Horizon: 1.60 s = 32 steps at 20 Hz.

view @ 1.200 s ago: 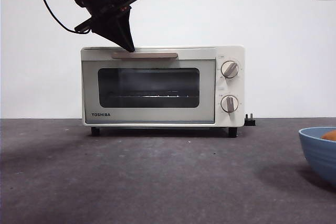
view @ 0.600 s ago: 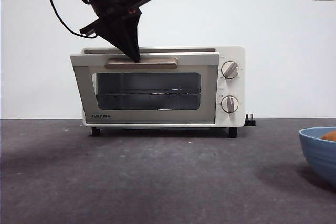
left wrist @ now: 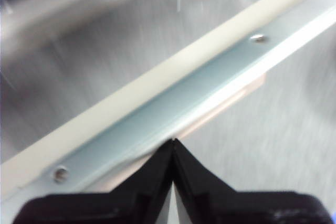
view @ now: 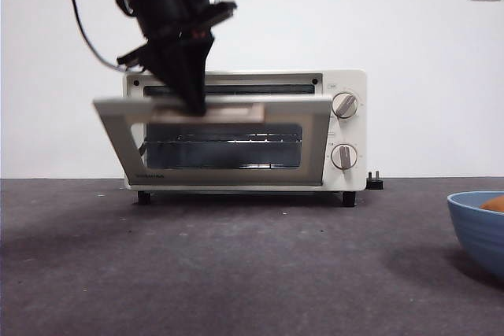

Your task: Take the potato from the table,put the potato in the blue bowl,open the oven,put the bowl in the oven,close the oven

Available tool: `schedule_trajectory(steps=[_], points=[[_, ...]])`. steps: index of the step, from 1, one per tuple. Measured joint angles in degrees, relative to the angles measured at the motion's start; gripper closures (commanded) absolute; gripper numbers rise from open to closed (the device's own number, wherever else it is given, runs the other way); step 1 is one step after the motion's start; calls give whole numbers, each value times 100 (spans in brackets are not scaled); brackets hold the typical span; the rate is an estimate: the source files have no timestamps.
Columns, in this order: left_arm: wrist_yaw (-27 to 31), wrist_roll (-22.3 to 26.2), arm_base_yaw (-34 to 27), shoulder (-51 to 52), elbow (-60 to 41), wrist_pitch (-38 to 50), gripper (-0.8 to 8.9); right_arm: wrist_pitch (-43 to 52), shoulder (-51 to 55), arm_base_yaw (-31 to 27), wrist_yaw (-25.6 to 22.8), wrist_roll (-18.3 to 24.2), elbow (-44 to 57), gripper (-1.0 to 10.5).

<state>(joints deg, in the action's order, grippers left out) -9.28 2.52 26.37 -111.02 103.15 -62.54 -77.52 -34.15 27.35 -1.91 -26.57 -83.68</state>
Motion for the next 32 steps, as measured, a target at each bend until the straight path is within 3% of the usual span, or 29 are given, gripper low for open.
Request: schedule_trajectory(steps=[14,20,28,30,32], points=[[319,-199,107,-184,-437,-210,819,0,2,0,2,22,0,955],[546,-275,262,-216,-1521,485,819,0,2,0,0,42,0,955],[573,-264,385,-225,-1596,704,819,0,2,0,0,37,0,951],[579,-254,448,-26,-1596,695,819,0,0,0,0,-31,0,931],[579,-251,525,481,-1596,612,819,0,-9,0,7,-162,2,803]])
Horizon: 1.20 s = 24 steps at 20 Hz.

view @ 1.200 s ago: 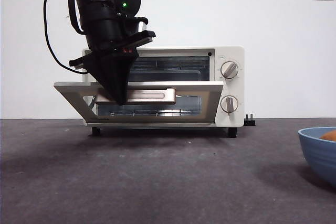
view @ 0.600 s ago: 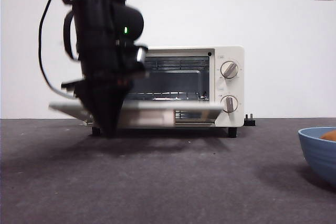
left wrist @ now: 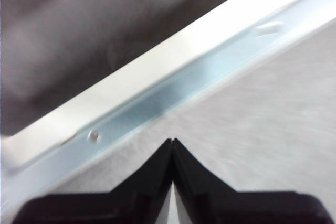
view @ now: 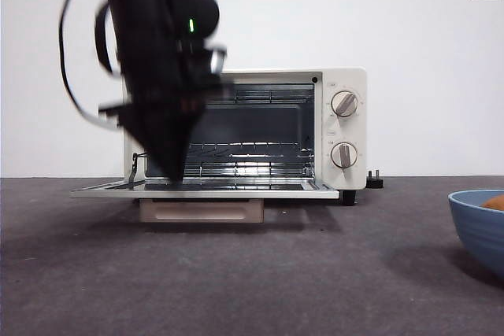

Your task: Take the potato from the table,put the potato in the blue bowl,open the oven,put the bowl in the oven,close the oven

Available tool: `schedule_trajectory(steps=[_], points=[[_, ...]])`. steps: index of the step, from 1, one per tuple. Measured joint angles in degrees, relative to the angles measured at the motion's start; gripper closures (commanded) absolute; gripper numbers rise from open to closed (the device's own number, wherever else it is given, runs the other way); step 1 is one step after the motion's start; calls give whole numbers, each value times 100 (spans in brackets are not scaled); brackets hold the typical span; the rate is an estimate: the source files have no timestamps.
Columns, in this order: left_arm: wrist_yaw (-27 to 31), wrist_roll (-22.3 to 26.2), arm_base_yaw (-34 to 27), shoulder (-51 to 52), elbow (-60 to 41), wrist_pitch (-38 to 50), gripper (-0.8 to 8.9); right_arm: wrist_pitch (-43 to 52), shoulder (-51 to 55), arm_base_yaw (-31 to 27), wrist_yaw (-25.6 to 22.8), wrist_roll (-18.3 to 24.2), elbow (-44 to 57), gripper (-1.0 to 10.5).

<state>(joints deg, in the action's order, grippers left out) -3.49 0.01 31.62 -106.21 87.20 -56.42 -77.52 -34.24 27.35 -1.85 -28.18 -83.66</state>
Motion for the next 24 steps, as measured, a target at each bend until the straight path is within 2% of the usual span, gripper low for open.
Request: schedule_trajectory(steps=[4,10,13,17,20,22,24], points=[[-7,0,138,1414,11,-120,819,0,-4,0,33,-367,529,788],[-4,-2,238,3388,13,-474,819,-4,-44,0,70,-876,2280,787],[-2,-2,238,4127,13,-870,819,-7,-57,0,-114,-1198,3034,787],[-2,-2,238,4905,13,-1102,819,9,-297,-2,-245,-1602,3469,787],[-2,-2,238,5283,13,-1207,819,496,-699,-146,-240,-1843,3528,787],[0,-2,238,5434,13,-1342,819,671,-1156,-474,-9,-1836,3536,787],[22,-2,238,5547,13,-1370,819,1027,-1694,-933,452,-1692,3536,787]])
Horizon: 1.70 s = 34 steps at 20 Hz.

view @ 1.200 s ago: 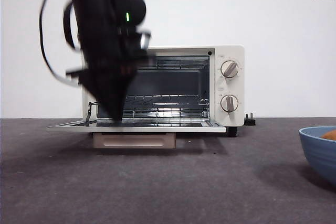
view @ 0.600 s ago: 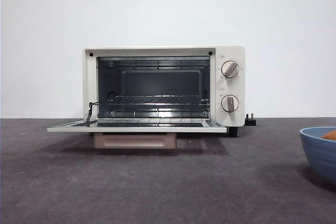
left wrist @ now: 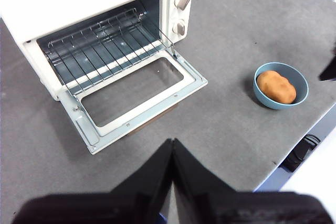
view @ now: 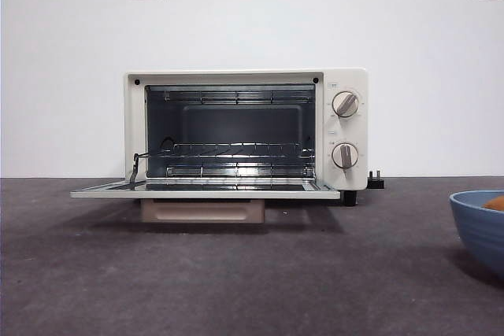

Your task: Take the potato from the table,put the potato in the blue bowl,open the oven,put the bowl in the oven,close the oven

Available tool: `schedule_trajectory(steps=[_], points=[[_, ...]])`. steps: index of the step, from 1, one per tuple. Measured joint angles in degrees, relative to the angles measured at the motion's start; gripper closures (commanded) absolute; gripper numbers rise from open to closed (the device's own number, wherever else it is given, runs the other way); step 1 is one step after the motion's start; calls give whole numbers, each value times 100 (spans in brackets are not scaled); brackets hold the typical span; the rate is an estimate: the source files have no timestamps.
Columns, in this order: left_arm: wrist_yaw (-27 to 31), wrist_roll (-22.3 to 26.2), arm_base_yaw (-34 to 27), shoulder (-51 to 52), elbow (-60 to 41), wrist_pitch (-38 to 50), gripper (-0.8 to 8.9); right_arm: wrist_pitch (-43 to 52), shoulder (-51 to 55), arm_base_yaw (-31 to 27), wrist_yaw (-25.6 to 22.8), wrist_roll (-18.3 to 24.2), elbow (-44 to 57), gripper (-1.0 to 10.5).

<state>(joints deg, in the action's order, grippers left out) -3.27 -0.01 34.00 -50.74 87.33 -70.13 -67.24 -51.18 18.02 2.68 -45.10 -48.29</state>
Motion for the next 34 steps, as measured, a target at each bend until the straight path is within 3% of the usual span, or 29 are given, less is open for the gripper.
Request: schedule_trajectory(steps=[2,4,8,21,23,24,34], points=[[13,0,0,61,0,-24,819,205,-516,-463,210,190,0,787],[13,0,0,103,0,-125,819,149,-872,-787,111,385,2,787],[13,44,0,103,0,-245,819,308,-944,-1193,144,608,11,787],[13,90,0,98,0,-393,819,728,-2417,-1204,15,748,11,794],[13,96,0,101,0,-407,819,728,-2638,-1204,15,745,11,888],[13,98,0,101,0,-409,819,737,-2699,-1204,15,748,11,971],[13,144,0,101,0,-411,819,855,-2546,-979,354,791,-15,962]])
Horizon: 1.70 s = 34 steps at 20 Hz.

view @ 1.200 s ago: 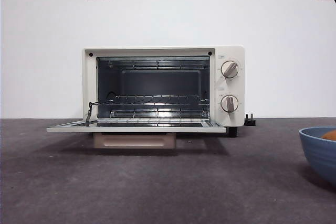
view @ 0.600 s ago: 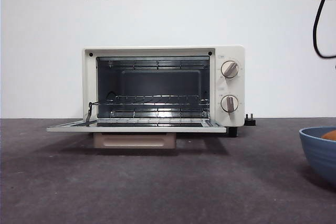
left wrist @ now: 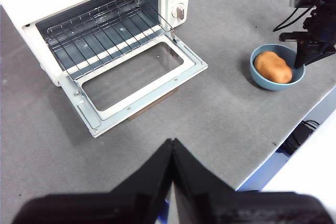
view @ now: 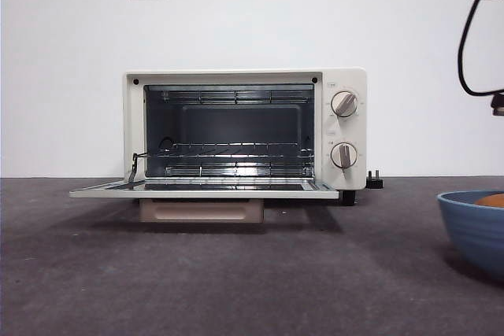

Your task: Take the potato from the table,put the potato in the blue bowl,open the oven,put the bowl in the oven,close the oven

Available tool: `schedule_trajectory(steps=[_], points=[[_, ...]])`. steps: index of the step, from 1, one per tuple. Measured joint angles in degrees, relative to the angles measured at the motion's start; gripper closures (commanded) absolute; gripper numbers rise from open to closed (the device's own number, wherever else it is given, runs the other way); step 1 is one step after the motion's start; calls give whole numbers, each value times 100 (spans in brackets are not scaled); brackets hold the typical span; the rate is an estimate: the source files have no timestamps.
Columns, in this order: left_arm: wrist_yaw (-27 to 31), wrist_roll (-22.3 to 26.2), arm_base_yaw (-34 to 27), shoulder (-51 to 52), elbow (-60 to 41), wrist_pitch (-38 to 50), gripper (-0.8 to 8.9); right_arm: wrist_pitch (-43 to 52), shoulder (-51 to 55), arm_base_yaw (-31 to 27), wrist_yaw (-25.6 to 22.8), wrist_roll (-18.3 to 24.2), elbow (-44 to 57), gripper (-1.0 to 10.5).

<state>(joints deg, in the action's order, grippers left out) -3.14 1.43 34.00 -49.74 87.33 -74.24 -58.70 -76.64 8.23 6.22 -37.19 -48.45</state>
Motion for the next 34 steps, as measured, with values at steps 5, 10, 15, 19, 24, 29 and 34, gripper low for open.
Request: schedule_trajectory(steps=[5,10,15,19,24,29,34], points=[[0,105,0,-48,0,-2,819,-61,195,929,33,-387,-828,962],[0,111,0,-105,0,-2,819,385,-313,1550,236,-911,-1823,961],[0,111,0,-133,0,0,819,428,-1604,1897,286,-1266,-3281,961],[2,111,0,-168,0,0,819,339,-2673,2109,304,-1749,-4548,962],[22,111,0,-188,0,0,819,-564,-3724,2142,254,-2203,-6201,961],[24,111,0,-219,0,0,819,-903,-4389,2131,170,-2424,-7079,962],[26,111,0,-216,0,-4,819,-890,-4439,1987,48,-2728,-7156,961]])
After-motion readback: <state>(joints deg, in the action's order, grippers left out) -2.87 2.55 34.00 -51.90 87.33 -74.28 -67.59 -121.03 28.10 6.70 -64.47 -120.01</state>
